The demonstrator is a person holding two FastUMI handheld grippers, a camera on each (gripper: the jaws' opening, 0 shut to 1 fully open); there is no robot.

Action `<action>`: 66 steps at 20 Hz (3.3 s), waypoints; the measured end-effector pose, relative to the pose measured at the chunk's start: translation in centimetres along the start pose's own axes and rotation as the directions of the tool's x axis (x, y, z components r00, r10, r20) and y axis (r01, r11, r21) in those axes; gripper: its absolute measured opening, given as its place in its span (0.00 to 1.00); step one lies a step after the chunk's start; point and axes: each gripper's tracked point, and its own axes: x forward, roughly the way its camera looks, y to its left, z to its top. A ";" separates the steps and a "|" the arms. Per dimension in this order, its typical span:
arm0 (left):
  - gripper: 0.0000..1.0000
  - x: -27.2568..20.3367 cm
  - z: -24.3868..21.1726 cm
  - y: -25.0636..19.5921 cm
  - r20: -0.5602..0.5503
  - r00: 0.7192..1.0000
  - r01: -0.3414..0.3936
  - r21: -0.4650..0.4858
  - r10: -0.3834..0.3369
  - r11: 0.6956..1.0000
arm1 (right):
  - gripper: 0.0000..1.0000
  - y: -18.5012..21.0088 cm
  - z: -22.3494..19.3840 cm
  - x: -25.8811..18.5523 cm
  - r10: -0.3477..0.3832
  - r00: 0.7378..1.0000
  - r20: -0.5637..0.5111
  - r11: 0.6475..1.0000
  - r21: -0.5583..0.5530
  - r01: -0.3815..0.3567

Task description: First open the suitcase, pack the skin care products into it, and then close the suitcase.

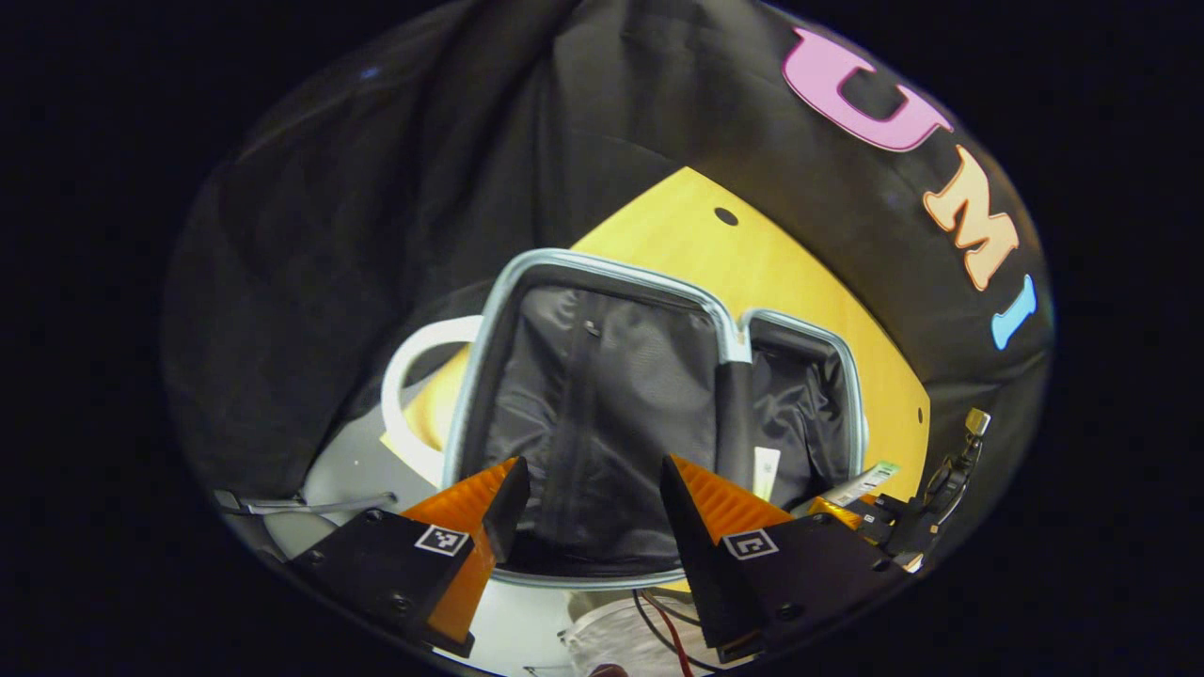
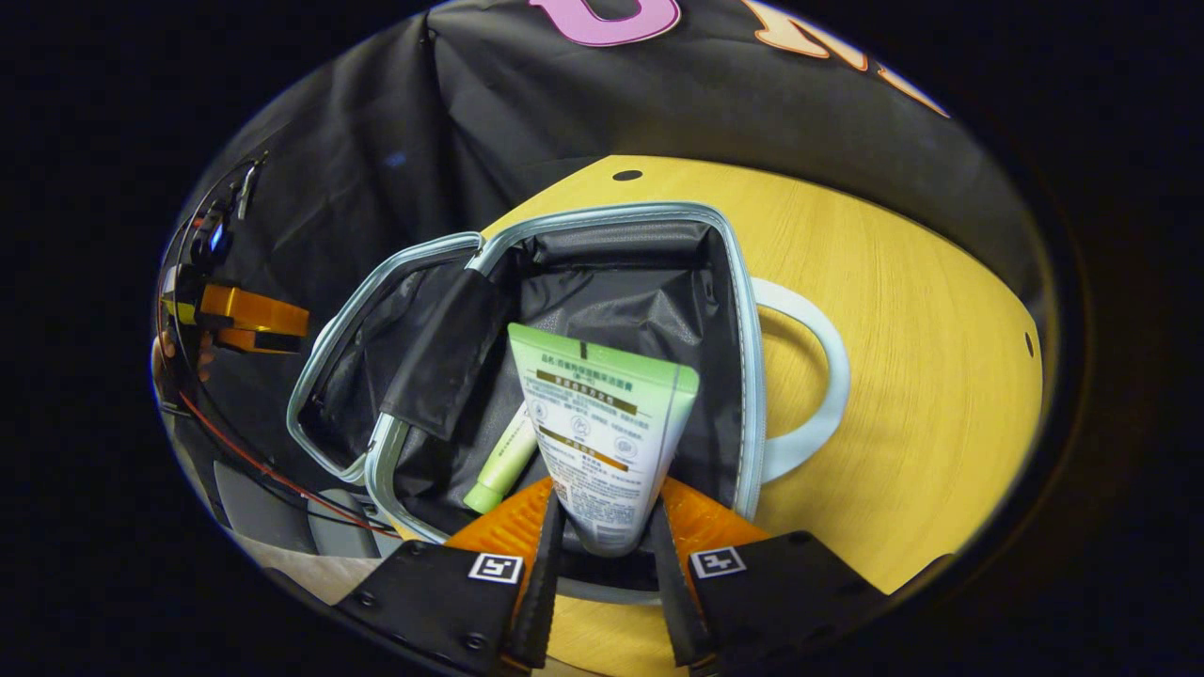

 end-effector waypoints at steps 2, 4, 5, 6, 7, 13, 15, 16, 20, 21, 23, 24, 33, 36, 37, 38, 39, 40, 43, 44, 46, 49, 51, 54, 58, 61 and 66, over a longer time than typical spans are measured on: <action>0.82 -0.1 1.0 3.0 0.021 1.000 -0.022 -0.035 0.023 0.999 | 0.54 0.2 0.5 -0.2 -0.006 1.000 0.013 1.000 0.012 0.006; 0.82 -0.1 1.8 6.1 0.031 0.998 -0.049 -0.081 0.051 0.996 | 0.51 0.0 1.1 -0.5 -0.018 0.999 0.030 1.000 0.025 0.017; 0.82 0.0 2.1 7.4 0.039 0.997 -0.058 -0.103 0.062 0.993 | 0.62 0.1 1.8 -0.8 -0.017 0.998 0.052 0.999 0.036 0.015; 0.82 0.1 2.4 8.5 0.047 0.997 -0.063 -0.122 0.069 0.991 | 0.73 0.3 2.5 -1.5 -0.014 0.997 0.080 0.999 0.045 0.011; 0.82 0.0 2.8 9.3 0.059 0.996 -0.063 -0.141 0.072 0.988 | 0.84 0.1 3.2 -2.1 -0.020 0.994 0.112 0.999 0.051 0.014; 0.83 3.6 2.2 14.1 0.061 0.995 -0.057 -0.294 0.078 0.954 | 0.98 -6.5 9.1 -7.9 -0.191 0.915 0.354 0.967 0.227 0.114; 0.83 5.8 2.0 14.9 0.093 0.994 -0.023 -0.321 0.055 0.947 | 0.98 -10.3 8.8 -9.7 -0.271 0.896 0.351 0.944 0.279 0.176; 0.87 6.9 1.9 15.2 0.104 0.994 -0.004 -0.334 0.041 0.943 | 0.98 -12.8 8.3 -10.8 -0.330 0.880 0.341 0.928 0.286 0.237; 0.74 8.8 1.9 14.1 0.143 0.987 0.119 -0.386 -0.068 0.915 | 0.98 -18.9 5.8 -15.2 -0.486 0.817 0.311 0.863 0.316 0.394; 0.71 9.1 2.1 14.1 0.155 0.984 0.142 -0.396 -0.086 0.907 | 0.98 -19.8 5.4 -16.2 -0.512 0.804 0.304 0.848 0.328 0.416; 0.66 9.5 2.3 14.2 0.168 0.979 0.174 -0.407 -0.114 0.897 | 0.98 -20.6 4.6 -17.1 -0.535 0.790 0.298 0.833 0.344 0.434; 0.58 9.6 2.3 14.4 0.174 0.978 0.177 -0.400 -0.115 0.899 | 0.98 -20.8 4.4 -17.3 -0.540 0.787 0.298 0.829 0.348 0.437; 0.05 7.2 3.4 11.6 0.179 0.970 0.218 -0.334 -0.165 0.917 | 0.98 -19.7 3.3 -15.7 -0.518 0.805 0.288 0.850 0.276 0.448; 0.06 5.2 4.0 10.9 0.189 0.970 0.210 -0.324 -0.154 0.923 | 0.97 -18.9 3.3 -14.5 -0.491 0.819 0.297 0.867 0.255 0.428; 0.06 4.3 4.5 10.5 0.203 0.966 0.218 -0.319 -0.158 0.922 | 0.98 -18.6 3.3 -14.3 -0.480 0.827 0.294 0.873 0.253 0.417; 0.05 3.2 5.0 9.9 0.215 0.962 0.230 -0.317 -0.166 0.920 | 0.94 -18.4 3.3 -14.0 -0.471 0.832 0.294 0.878 0.252 0.408; 0.06 1.9 5.6 9.0 0.234 0.956 0.248 -0.313 -0.179 0.917 | 0.99 -18.3 3.4 -13.9 -0.462 0.836 0.296 0.882 0.250 0.399; 0.05 0.5 6.2 8.0 0.255 0.947 0.271 -0.304 -0.196 0.913 | 0.96 -18.4 3.4 -13.9 -0.456 0.839 0.297 0.885 0.249 0.393; 0.05 -4.0 8.2 4.1 0.321 0.914 0.336 -0.254 -0.249 0.907 | 0.99 -19.4 3.1 -14.3 -0.463 0.830 0.311 0.883 0.239 0.403; 0.05 -5.1 8.7 2.7 0.333 0.906 0.347 -0.234 -0.260 0.908 | 0.99 -20.0 3.2 -14.8 -0.473 0.821 0.319 0.879 0.241 0.412; 0.08 -7.1 9.3 0.0 0.343 0.897 0.353 -0.178 -0.278 0.919 | 0.99 -20.7 3.5 -15.6 -0.478 0.811 0.338 0.876 0.254 0.411; 0.05 -9.0 9.7 -4.0 0.343 0.895 0.340 -0.111 -0.284 0.934 | 0.99 -21.6 3.6 -17.0 -0.476 0.802 0.360 0.876 0.270 0.399; 0.05 -10.4 10.0 -7.2 0.346 0.887 0.347 -0.066 -0.305 0.936 | 0.99 -22.5 3.8 -18.0 -0.478 0.794 0.376 0.876 0.272 0.398; 0.05 -12.1 10.0 -11.9 0.343 0.868 0.386 -0.015 -0.359 0.922 | 0.99 -23.9 3.6 -19.4 -0.481 0.784 0.393 0.874 0.283 0.395; 0.05 -12.3 9.6 -18.3 0.327 0.846 0.438 0.025 -0.422 0.899 | 0.99 -25.9 2.8 -21.1 -0.488 0.774 0.404 0.869 0.310 0.385; 0.05 -11.8 8.9 -23.1 0.295 0.829 0.479 0.064 -0.475 0.876 | 0.98 -26.9 1.9 -21.9 -0.485 0.780 0.397 0.870 0.311 0.383; 0.06 -9.6 7.4 -30.9 0.187 0.815 0.534 0.125 -0.549 0.836 | 0.97 -28.0 0.7 -22.6 -0.476 0.787 0.394 0.875 0.301 0.378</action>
